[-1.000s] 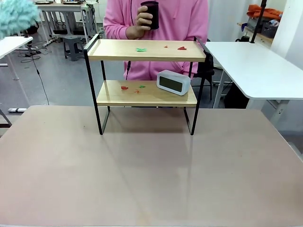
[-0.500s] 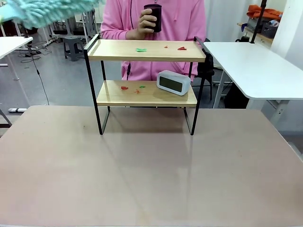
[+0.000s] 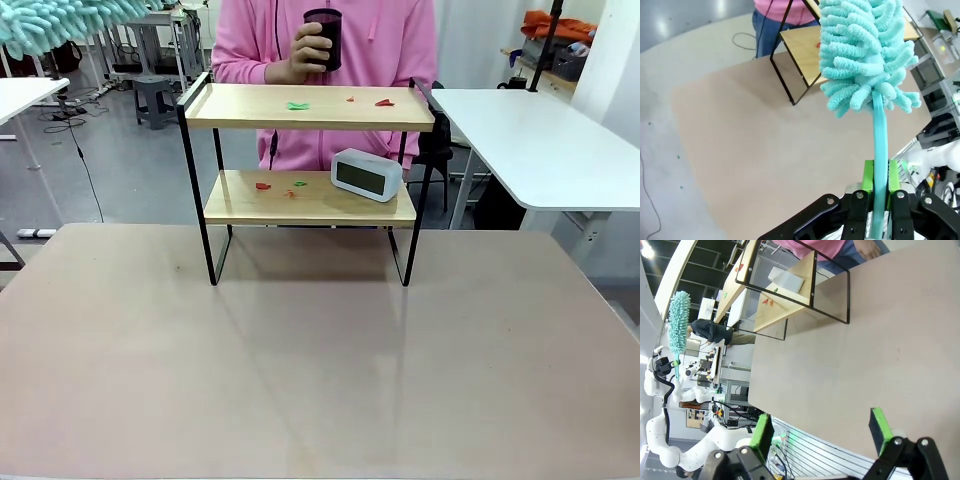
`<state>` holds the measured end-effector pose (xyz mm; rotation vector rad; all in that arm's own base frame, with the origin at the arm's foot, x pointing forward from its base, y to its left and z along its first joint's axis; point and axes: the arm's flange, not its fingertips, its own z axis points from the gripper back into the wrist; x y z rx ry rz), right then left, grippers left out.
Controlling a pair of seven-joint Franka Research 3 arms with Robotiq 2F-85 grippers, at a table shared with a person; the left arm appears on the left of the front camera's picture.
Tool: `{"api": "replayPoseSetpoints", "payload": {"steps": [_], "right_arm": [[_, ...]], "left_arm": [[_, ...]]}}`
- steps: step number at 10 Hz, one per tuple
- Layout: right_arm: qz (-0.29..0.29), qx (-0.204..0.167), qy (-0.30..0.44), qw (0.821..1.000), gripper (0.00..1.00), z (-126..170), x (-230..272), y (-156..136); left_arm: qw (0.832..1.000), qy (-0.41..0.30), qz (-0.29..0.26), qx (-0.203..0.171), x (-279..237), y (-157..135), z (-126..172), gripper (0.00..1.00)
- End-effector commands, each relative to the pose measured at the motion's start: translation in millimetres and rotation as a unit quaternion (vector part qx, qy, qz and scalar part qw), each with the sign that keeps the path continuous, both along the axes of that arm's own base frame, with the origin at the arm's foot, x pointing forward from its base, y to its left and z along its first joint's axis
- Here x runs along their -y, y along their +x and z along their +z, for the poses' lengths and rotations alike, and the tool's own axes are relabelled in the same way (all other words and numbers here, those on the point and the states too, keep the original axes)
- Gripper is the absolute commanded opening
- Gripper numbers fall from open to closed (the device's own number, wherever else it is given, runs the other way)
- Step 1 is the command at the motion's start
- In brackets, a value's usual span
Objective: Clean the shelf.
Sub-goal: Clean the specific tier of the Shelf with the Duster once objects are removed.
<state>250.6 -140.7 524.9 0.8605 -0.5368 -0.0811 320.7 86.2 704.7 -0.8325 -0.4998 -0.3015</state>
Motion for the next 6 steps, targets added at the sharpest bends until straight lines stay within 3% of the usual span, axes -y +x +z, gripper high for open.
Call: {"api": "replayPoseSetpoints", "payload": {"steps": [1, 2, 4, 5, 6], "right_arm": [[0.007, 0.017, 0.007, 1.000, 1.00, 1.2, 1.5, 1.2], [0.007, 0.017, 0.007, 1.000, 1.00, 1.2, 1.5, 1.2], [0.007, 0.017, 0.007, 1.000, 1.00, 1.2, 1.5, 1.2], [0.007, 0.017, 0.007, 1.000, 1.00, 1.2, 1.5, 1.2], [0.007, 0.017, 0.007, 1.000, 1.00, 1.2, 1.5, 1.2]], "left_arm": [[0.999, -0.009, 0.025, -0.019, 18.6, 10.4, 7.9, 0.12], [0.998, 0.024, 0.037, -0.046, 53.8, 18.2, 26.7, 0.12], [0.995, 0.074, -0.025, -0.060, 126.6, 19.9, 54.6, 0.12], [0.992, 0.105, 0.027, -0.060, 153.6, 21.7, 60.7, 0.12], [0.989, 0.121, 0.046, -0.067, 176.4, 25.0, 63.0, 0.12]]}}
